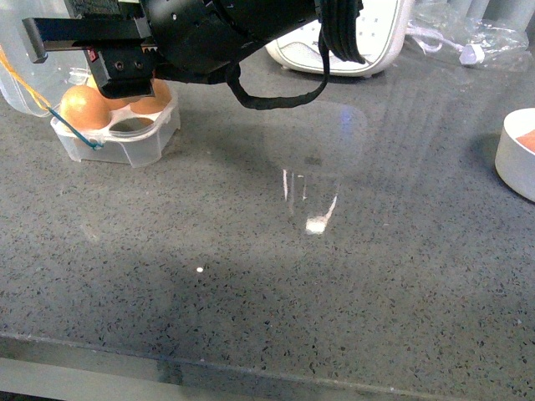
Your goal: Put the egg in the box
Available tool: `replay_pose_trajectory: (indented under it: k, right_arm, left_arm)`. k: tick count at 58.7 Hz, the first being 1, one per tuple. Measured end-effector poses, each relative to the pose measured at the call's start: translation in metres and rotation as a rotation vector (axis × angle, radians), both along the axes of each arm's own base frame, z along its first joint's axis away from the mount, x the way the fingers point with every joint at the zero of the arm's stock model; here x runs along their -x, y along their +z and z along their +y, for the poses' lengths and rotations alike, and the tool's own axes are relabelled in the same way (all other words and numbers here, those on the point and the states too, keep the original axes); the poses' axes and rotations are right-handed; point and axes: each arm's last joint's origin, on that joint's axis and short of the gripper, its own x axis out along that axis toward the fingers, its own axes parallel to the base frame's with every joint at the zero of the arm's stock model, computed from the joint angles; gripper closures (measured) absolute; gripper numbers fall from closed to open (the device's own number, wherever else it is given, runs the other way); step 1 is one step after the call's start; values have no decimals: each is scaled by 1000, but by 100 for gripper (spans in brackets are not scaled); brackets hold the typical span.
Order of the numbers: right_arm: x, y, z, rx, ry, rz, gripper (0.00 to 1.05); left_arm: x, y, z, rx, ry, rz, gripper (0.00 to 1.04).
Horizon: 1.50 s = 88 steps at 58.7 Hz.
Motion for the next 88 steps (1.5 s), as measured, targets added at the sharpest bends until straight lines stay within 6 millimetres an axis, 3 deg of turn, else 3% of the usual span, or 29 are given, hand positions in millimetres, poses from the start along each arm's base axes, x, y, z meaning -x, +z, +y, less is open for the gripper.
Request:
replay_pose_trajectory:
  k: [15, 33, 56, 69, 88]
  right_arm:
    - [0, -3, 3, 21, 9, 9, 62]
    - [1, -4, 4, 27, 18, 10, 5]
    - [12, 24, -11, -19, 1, -60, 7]
    - [25, 37, -54, -14, -136, -162, 7]
    - [50, 27, -158, 137, -557, -297, 7]
  left_arm:
    - [0, 0, 0, 0, 0, 0, 7]
    - [0, 0, 0, 0, 0, 0, 7]
    - [0, 0, 0, 0, 0, 0, 7]
    - [0, 0, 0, 0, 0, 0, 7]
    - [0, 0, 0, 0, 0, 0, 7]
